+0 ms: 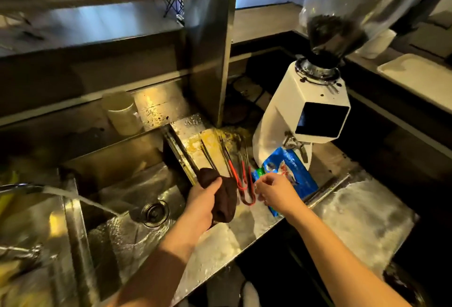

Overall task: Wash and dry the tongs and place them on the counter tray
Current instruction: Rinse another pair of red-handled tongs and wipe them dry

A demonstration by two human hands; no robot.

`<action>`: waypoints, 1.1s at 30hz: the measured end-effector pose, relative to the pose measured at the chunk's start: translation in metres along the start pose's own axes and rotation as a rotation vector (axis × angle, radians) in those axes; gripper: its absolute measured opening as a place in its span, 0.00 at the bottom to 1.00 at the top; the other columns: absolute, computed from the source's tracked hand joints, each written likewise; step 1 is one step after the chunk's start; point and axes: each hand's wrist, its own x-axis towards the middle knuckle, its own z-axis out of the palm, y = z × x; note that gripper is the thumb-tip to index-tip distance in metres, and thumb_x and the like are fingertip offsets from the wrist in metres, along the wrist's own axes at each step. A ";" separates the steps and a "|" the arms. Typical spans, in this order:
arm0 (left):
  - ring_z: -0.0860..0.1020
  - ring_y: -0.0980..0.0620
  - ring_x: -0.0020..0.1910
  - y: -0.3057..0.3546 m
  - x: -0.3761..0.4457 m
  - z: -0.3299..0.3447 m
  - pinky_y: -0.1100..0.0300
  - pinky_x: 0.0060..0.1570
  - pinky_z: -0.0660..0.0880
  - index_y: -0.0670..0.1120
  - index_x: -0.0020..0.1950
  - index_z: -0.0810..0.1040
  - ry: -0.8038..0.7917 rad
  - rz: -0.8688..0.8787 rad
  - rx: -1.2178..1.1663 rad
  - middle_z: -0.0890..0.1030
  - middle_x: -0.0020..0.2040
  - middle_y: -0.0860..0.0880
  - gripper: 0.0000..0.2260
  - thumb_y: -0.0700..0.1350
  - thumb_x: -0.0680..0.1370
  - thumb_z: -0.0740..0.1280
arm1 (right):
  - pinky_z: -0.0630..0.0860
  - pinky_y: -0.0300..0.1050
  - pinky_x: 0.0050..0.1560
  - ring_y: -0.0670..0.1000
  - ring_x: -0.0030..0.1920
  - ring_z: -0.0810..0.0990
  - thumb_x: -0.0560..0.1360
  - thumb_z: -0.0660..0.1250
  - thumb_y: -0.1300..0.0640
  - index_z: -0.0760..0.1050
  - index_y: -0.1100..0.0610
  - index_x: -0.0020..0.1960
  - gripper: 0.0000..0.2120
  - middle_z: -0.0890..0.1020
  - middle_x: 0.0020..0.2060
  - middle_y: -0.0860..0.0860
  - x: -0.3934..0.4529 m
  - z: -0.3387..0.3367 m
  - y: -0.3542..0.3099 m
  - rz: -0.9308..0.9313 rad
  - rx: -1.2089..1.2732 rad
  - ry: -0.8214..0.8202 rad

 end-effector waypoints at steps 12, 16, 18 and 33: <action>0.83 0.42 0.50 -0.014 0.053 0.008 0.45 0.55 0.79 0.48 0.51 0.80 0.266 -0.081 0.040 0.84 0.50 0.42 0.04 0.44 0.77 0.71 | 0.74 0.49 0.62 0.60 0.61 0.75 0.77 0.67 0.50 0.78 0.60 0.61 0.18 0.75 0.60 0.61 0.101 0.043 0.023 -0.113 -0.574 -0.122; 0.83 0.42 0.51 -0.019 0.067 0.008 0.47 0.52 0.80 0.42 0.60 0.79 0.339 -0.116 0.056 0.84 0.53 0.42 0.17 0.48 0.75 0.72 | 0.71 0.53 0.67 0.61 0.69 0.67 0.77 0.66 0.42 0.73 0.59 0.67 0.25 0.65 0.70 0.63 0.116 0.057 0.024 -0.100 -0.755 -0.170; 0.83 0.39 0.54 -0.021 0.068 0.008 0.42 0.59 0.78 0.41 0.62 0.78 0.310 -0.123 0.045 0.83 0.55 0.41 0.19 0.49 0.75 0.72 | 0.70 0.53 0.66 0.61 0.72 0.63 0.80 0.63 0.49 0.74 0.58 0.66 0.19 0.62 0.73 0.63 0.118 0.062 0.023 -0.096 -0.786 -0.179; 0.82 0.42 0.55 -0.012 0.048 -0.015 0.45 0.59 0.76 0.44 0.60 0.78 0.248 -0.050 -0.059 0.83 0.56 0.43 0.13 0.43 0.77 0.71 | 0.78 0.50 0.58 0.60 0.64 0.73 0.78 0.66 0.53 0.70 0.62 0.67 0.21 0.66 0.69 0.64 0.124 0.064 0.010 -0.022 -0.798 -0.127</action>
